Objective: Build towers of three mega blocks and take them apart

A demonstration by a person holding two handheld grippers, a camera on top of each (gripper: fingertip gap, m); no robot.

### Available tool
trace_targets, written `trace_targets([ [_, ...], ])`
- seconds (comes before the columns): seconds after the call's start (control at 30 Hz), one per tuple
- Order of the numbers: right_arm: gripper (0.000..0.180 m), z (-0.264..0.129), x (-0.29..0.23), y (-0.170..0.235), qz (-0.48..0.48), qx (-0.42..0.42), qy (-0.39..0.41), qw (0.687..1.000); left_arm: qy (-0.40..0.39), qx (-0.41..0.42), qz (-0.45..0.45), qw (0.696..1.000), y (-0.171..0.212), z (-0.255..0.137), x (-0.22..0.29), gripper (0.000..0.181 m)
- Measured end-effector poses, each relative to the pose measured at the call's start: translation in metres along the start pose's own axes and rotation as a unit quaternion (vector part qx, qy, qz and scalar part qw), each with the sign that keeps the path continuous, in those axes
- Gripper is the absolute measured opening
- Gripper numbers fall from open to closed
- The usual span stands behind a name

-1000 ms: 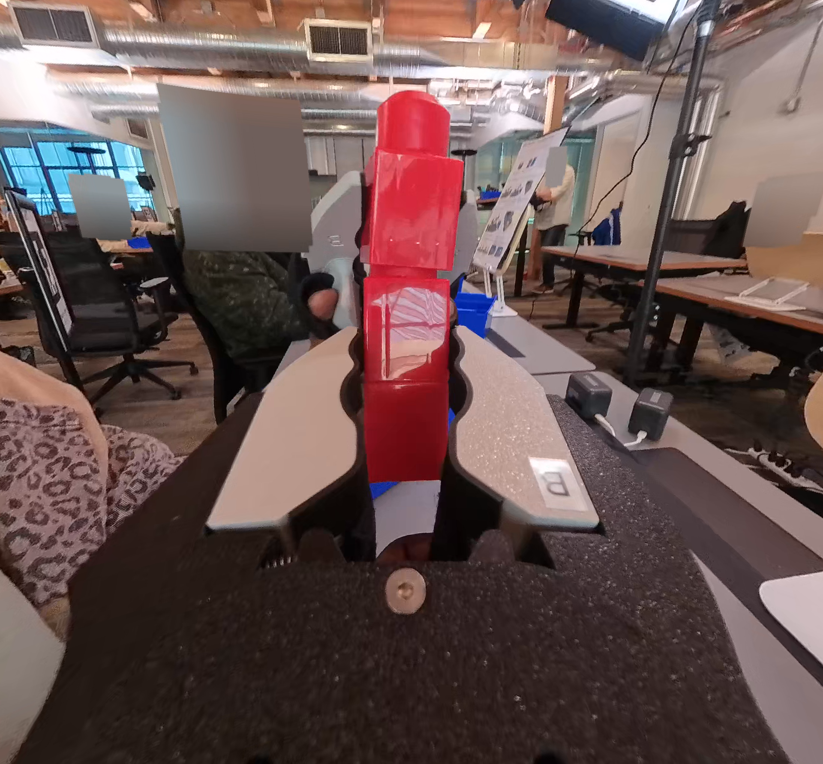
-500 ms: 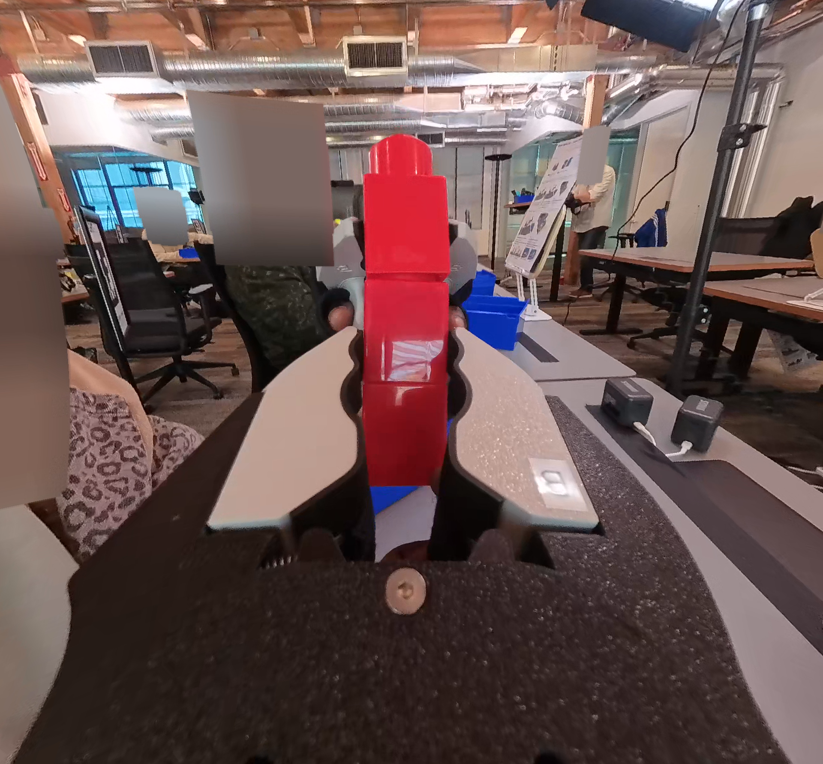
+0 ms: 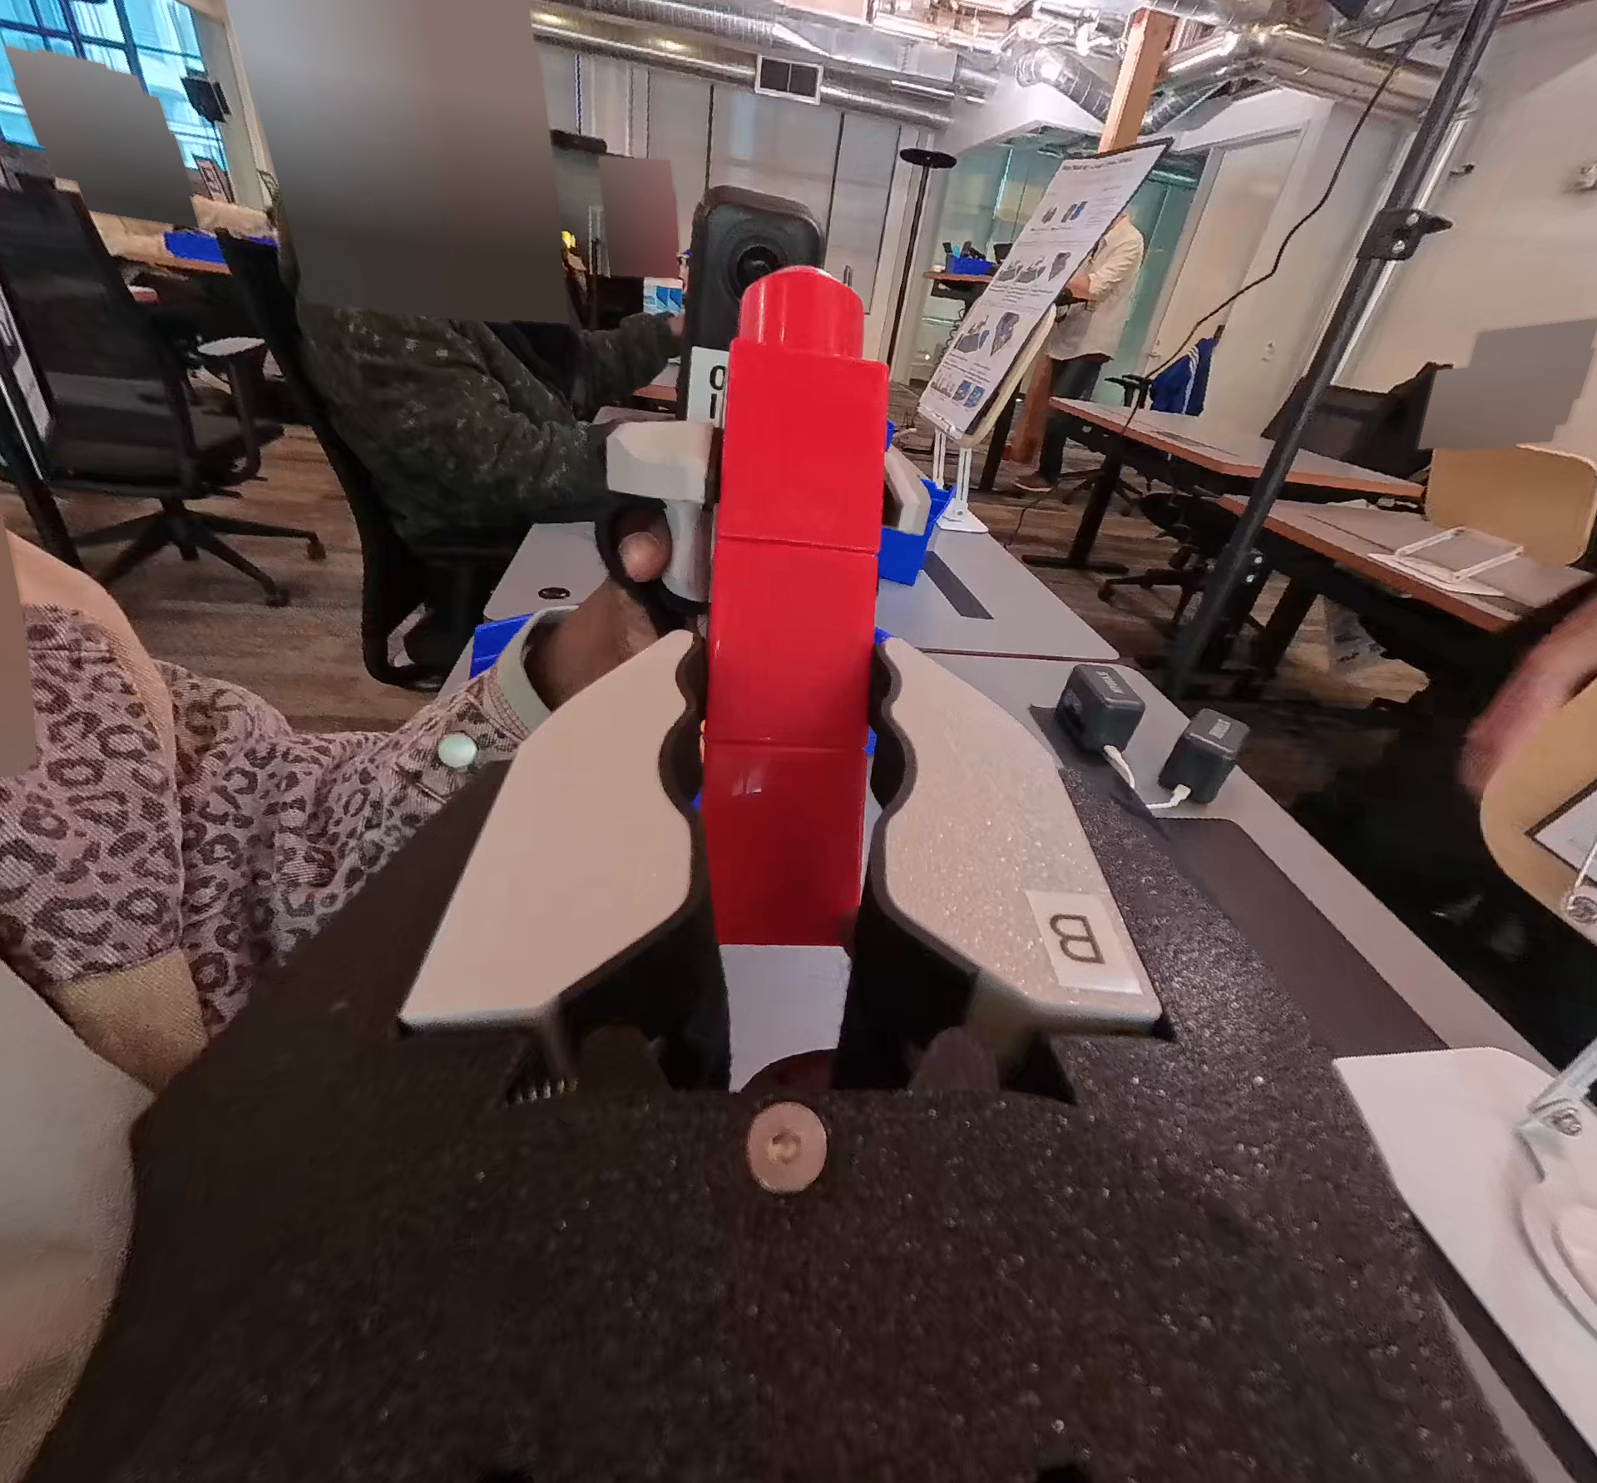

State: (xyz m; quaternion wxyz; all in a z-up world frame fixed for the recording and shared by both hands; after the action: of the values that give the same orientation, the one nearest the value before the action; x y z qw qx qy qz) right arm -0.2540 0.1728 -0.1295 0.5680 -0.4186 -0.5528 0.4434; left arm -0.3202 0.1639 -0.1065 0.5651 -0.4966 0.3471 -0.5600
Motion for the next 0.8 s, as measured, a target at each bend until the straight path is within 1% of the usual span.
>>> trace_targets([
  [0.13,0.035,0.0,-0.001,0.0,-0.015,-0.006,0.004,1.0,0.004,-0.004,-0.004,1.0,0.001,-0.001,0.0,0.037],
  [0.27,0.035,0.002,0.003,0.004,0.019,-0.002,0.002,1.0,-0.009,0.001,-0.018,1.0,0.002,-0.002,-0.006,0.037],
  [0.33,0.035,0.004,0.007,0.001,0.056,0.035,-0.002,0.998,-0.011,0.04,0.002,0.999,-0.006,0.002,-0.006,0.036],
  [0.4,0.035,0.004,0.007,-0.007,0.093,0.093,-0.022,0.991,-0.016,0.08,0.029,0.996,-0.014,0.009,0.0,0.037],
  [0.43,0.035,0.003,0.009,-0.011,0.111,0.121,-0.026,0.986,-0.021,0.079,0.035,0.996,-0.014,0.012,0.001,0.041],
  [0.47,0.035,0.0,0.011,-0.014,0.122,0.141,-0.028,0.982,-0.03,0.067,0.042,0.996,-0.012,0.014,0.001,0.049],
  [0.53,0.035,-0.008,0.016,-0.016,0.131,0.16,-0.019,0.978,-0.062,0.038,0.058,0.996,-0.005,0.016,-0.007,0.055],
  [0.57,0.036,-0.009,0.018,-0.014,0.128,0.15,-0.013,0.98,-0.066,0.04,0.057,0.995,-0.004,0.017,-0.008,0.054],
  [0.63,0.035,-0.008,0.015,-0.011,0.128,0.125,-0.03,0.984,-0.043,0.05,0.048,0.997,-0.004,0.02,-0.004,0.039],
  [0.7,0.035,-0.006,0.008,-0.006,0.123,0.091,-0.056,0.987,-0.014,0.044,0.035,0.998,-0.002,0.023,0.0,0.036],
  [0.77,0.037,-0.009,0.006,0.003,0.098,0.039,-0.057,0.993,-0.019,0.02,0.038,0.999,0.003,0.023,-0.002,0.036],
  [0.8,0.046,-0.014,0.006,0.006,0.083,0.017,-0.054,0.995,-0.026,0.019,0.044,0.998,0.003,0.02,-0.004,0.036],
])
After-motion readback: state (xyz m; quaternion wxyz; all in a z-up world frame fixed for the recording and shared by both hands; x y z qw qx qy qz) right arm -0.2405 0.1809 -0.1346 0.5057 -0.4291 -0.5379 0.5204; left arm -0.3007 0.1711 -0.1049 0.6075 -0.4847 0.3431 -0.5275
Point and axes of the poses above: each gripper's, where its closed fingertips meet, z out along the fingers, y out of its underside, x = y × z across the jaws, the point moved 4 cm from there along -z, back along the fingers, and after that the axes turned 7 degrees about -z, right-handed, at the moved point
